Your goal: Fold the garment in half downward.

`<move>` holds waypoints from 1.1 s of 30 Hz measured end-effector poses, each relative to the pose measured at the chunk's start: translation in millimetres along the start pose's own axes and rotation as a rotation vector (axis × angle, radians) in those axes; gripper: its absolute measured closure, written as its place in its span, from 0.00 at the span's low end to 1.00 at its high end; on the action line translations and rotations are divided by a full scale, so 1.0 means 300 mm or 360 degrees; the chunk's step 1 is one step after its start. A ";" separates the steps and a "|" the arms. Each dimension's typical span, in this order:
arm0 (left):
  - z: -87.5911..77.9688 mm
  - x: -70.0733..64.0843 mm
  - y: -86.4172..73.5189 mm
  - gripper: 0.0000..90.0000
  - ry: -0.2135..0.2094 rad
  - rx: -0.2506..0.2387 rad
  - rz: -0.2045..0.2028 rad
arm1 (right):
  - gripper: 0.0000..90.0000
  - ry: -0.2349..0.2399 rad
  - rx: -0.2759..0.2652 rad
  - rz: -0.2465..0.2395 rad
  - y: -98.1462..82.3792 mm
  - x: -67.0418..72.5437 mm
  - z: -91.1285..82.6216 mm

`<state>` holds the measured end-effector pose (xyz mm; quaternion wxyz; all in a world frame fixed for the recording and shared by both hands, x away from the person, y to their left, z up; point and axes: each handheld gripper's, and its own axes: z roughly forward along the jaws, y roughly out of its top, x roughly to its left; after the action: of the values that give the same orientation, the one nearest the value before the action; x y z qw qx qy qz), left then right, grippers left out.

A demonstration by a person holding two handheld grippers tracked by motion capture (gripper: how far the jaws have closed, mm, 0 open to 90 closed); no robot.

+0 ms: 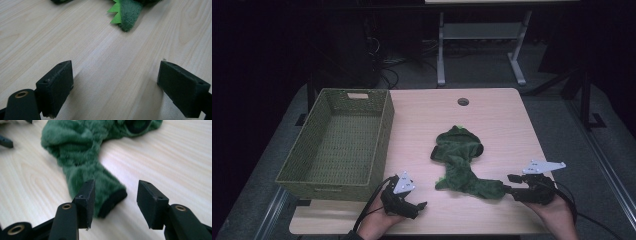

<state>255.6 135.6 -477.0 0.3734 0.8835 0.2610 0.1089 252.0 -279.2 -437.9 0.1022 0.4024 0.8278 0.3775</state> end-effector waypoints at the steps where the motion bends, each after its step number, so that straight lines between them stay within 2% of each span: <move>1: 0.000 0.000 0.000 0.14 0.0000 0.0000 0.0000 | 0.54 0.0003 0.0001 -0.0002 -0.008 -0.001 -0.003; 8: 0.000 0.001 0.000 0.14 0.0002 0.0001 0.0005 | 0.54 0.0015 0.0067 0.0015 -0.073 0.009 -0.014; 13: 0.000 0.001 0.000 0.14 0.0003 0.0001 0.0006 | 0.54 0.0093 0.0093 0.0060 -0.110 0.015 0.003; 16: 0.000 0.001 0.000 0.14 0.0003 0.0001 0.0006 | 0.57 0.0133 0.0108 0.0077 -0.112 0.017 0.021; 20: 0.000 0.001 0.000 0.14 0.0002 0.0002 0.0006 | 0.62 0.0166 0.0101 0.0066 -0.105 0.018 0.038; 24: 0.000 0.001 0.001 0.14 0.0002 0.0002 0.0006 | 0.69 0.0166 0.0095 0.0064 -0.094 0.017 0.046; 29: 0.000 0.001 0.000 0.14 0.0003 0.0001 0.0007 | 0.89 0.0188 0.0104 0.0030 -0.083 0.022 0.062; 33: 0.000 0.001 0.000 0.14 0.0002 0.0002 0.0005 | 0.93 0.0191 0.0098 0.0016 -0.082 0.023 0.054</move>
<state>255.8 135.7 -476.8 0.3726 0.8841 0.2598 0.1099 240.9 -274.9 -465.6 0.0381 0.3863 0.8415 0.3758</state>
